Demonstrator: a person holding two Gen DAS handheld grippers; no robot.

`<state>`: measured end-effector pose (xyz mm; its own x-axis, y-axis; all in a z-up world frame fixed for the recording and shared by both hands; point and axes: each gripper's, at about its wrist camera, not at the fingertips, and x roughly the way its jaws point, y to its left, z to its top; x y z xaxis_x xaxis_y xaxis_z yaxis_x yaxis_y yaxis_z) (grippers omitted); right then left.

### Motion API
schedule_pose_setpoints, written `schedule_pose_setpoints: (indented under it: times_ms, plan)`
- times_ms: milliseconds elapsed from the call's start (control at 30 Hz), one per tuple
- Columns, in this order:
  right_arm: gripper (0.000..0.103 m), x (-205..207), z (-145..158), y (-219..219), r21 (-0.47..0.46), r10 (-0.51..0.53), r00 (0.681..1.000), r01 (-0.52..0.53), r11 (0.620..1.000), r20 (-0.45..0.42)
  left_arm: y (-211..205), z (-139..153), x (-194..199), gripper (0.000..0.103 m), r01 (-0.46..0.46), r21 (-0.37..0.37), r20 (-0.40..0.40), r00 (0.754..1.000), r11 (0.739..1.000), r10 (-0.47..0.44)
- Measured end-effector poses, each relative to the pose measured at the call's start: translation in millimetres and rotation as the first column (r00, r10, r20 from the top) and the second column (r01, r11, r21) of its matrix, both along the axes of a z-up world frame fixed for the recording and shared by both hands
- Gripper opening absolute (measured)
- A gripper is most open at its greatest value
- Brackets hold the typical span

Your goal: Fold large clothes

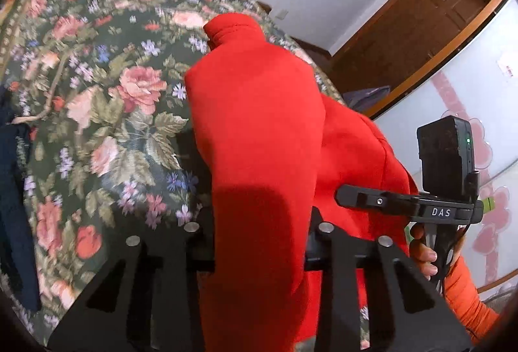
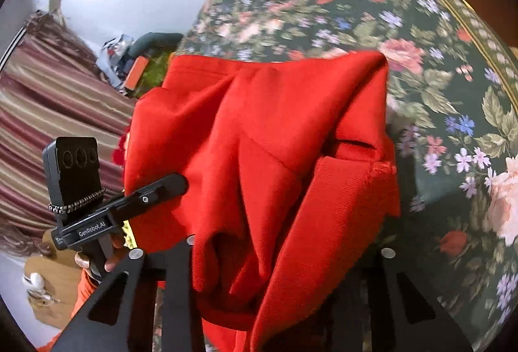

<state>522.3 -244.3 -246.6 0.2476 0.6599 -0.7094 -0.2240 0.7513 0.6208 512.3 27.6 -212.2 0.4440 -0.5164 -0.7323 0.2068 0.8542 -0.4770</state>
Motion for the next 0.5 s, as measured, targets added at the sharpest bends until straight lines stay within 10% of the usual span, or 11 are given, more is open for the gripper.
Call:
schedule_pose_setpoints:
  times_ms: [500]
  plan:
    - [0.029, -39, 139, 173, -0.013, 0.185, 0.951, -0.187, 0.982, 0.247, 151, 131, -106, 0.031, -0.18, 0.01, 0.277, 0.946, 0.984, 0.17]
